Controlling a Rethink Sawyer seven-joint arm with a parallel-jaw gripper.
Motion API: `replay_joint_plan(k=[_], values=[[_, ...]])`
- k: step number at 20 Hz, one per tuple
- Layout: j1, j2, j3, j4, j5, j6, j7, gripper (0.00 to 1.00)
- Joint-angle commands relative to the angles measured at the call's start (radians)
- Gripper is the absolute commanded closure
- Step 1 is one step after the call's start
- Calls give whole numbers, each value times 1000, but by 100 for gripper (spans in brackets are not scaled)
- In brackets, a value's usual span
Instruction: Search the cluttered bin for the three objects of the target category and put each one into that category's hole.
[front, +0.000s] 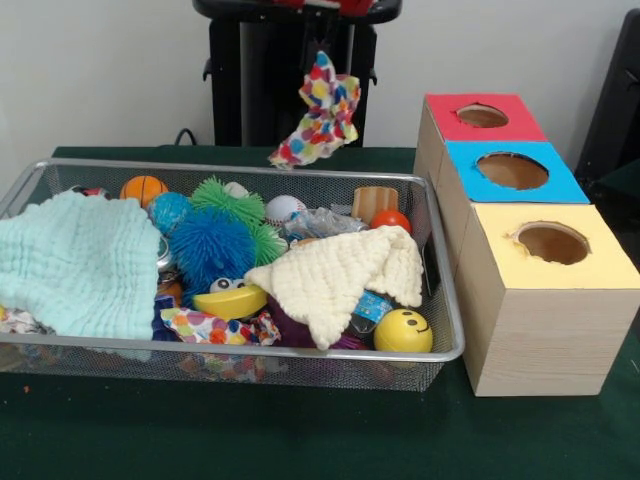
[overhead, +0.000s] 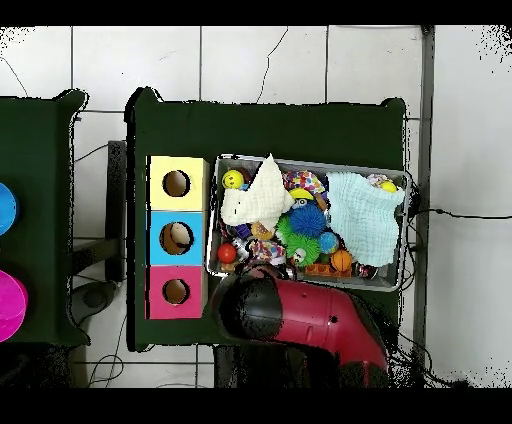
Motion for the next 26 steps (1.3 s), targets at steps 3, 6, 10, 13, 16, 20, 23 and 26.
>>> replay_joint_plan(k=[3,6,10,13,16,20,23,26], values=[[58,-38,89,-104,86,175,135,100],[75,-29,101,-128,114,174,151,100],[115,14,102,-177,138,166,186,100],[145,48,95,-218,144,159,200,100],[180,84,87,-269,144,159,214,100],[223,129,70,-336,161,176,247,100],[254,166,56,-389,175,193,270,100],[295,206,33,-433,180,198,296,100]])
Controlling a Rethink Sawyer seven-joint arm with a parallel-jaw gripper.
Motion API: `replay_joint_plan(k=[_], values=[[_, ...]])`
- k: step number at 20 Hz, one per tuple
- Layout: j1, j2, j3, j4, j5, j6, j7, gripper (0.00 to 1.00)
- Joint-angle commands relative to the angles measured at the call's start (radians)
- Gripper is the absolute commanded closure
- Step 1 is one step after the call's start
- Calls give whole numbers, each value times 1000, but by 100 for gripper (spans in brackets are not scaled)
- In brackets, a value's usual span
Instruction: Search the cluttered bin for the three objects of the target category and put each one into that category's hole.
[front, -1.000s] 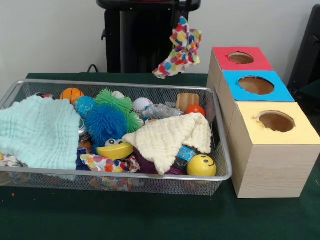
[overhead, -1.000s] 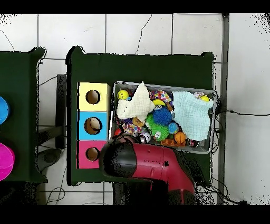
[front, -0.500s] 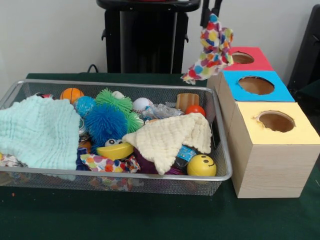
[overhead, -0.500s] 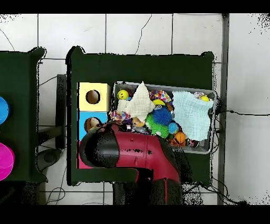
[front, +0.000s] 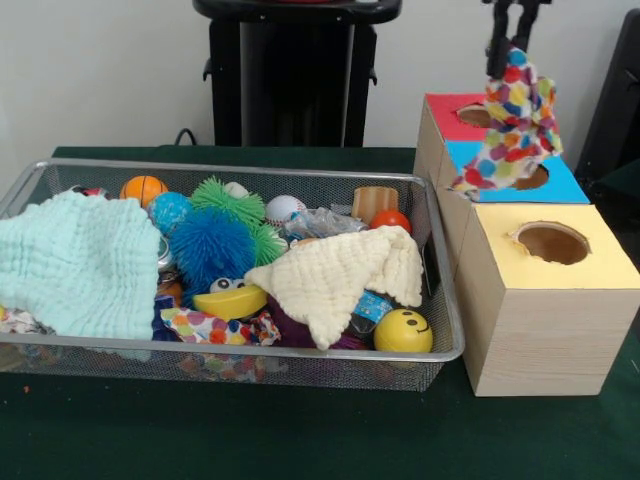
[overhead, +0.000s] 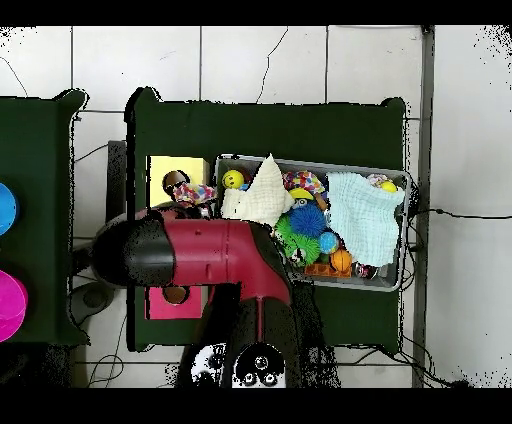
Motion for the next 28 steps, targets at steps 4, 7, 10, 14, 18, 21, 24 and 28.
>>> replay_joint_plan(k=[4,7,10,14,18,21,24,28], values=[[76,153,-1,-162,55,110,309,100],[100,187,-11,-192,67,107,322,100],[118,221,-29,-207,78,90,329,100],[136,240,-63,-178,79,51,335,100],[136,257,-81,-156,79,5,317,100],[140,271,-98,-155,78,-15,317,100],[145,283,-109,-162,81,-22,316,100],[152,303,-121,-160,99,-19,332,100]])
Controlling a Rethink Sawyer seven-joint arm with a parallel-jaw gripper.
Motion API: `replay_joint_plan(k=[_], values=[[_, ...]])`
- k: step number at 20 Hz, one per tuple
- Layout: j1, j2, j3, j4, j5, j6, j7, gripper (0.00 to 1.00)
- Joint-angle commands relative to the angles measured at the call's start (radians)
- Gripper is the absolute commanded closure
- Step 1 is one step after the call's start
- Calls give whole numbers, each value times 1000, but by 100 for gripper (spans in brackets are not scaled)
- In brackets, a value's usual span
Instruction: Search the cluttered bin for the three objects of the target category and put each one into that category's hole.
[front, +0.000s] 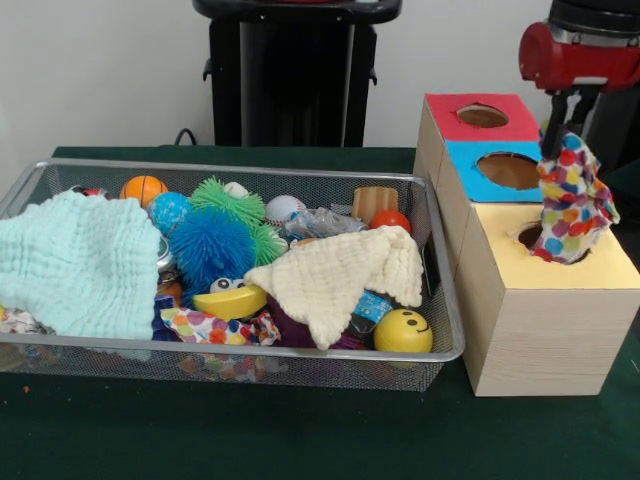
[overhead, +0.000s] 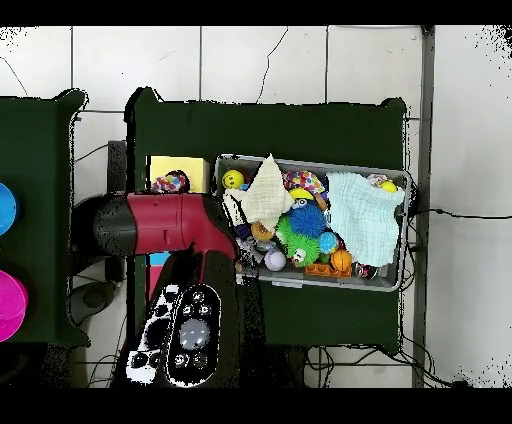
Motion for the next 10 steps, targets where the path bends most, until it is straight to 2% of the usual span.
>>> replay_joint_plan(k=[1,4,7,10], values=[[11,77,-31,11,42,-16,330,100],[16,84,-39,34,55,-23,339,100],[26,108,-46,18,57,-16,337,100],[33,137,-41,17,52,-55,335,100]])
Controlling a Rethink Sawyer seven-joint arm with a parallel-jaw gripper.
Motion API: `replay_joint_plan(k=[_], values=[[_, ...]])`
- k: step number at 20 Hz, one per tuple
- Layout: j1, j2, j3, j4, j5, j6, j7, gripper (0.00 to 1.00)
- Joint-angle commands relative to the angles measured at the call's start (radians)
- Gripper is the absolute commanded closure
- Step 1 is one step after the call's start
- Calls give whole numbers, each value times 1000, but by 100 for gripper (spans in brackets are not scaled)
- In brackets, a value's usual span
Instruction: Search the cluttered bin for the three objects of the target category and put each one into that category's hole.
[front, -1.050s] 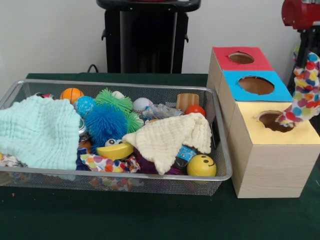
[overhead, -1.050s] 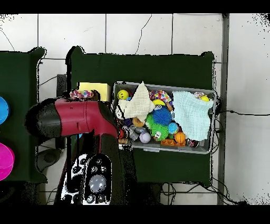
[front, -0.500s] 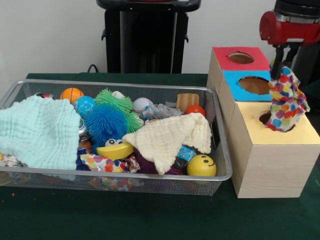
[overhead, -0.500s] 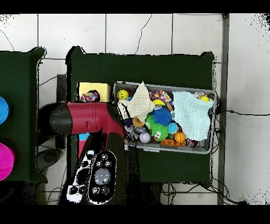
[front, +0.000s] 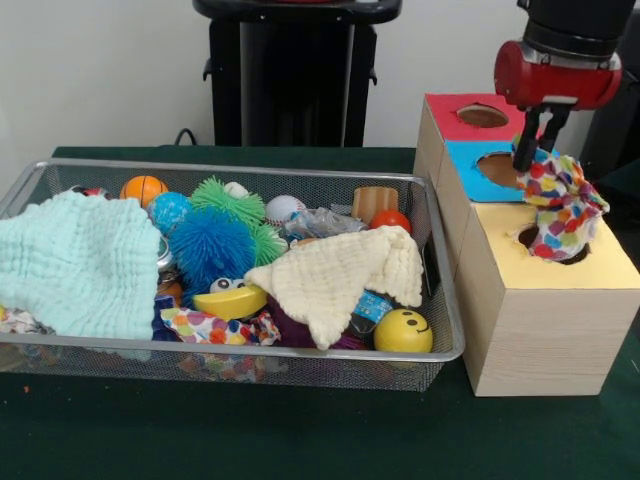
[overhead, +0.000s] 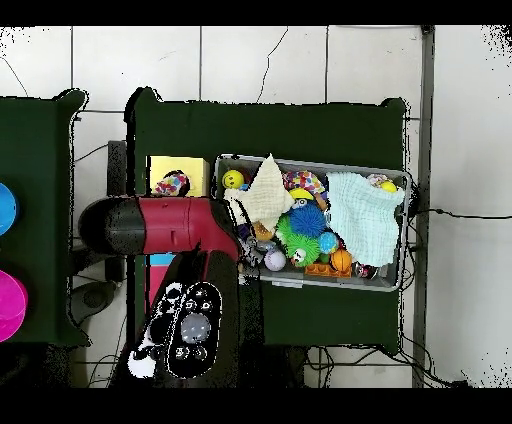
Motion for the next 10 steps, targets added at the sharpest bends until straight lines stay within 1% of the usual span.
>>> replay_joint_plan(k=[1,4,6,7,8,10], values=[[13,95,12,19,32,-76,291,100],[18,112,26,22,35,-170,301,100],[29,121,24,6,28,-238,309,100],[37,126,17,-9,24,-252,310,100],[47,120,13,7,21,-289,315,100],[53,115,13,-3,30,-296,306,100]])
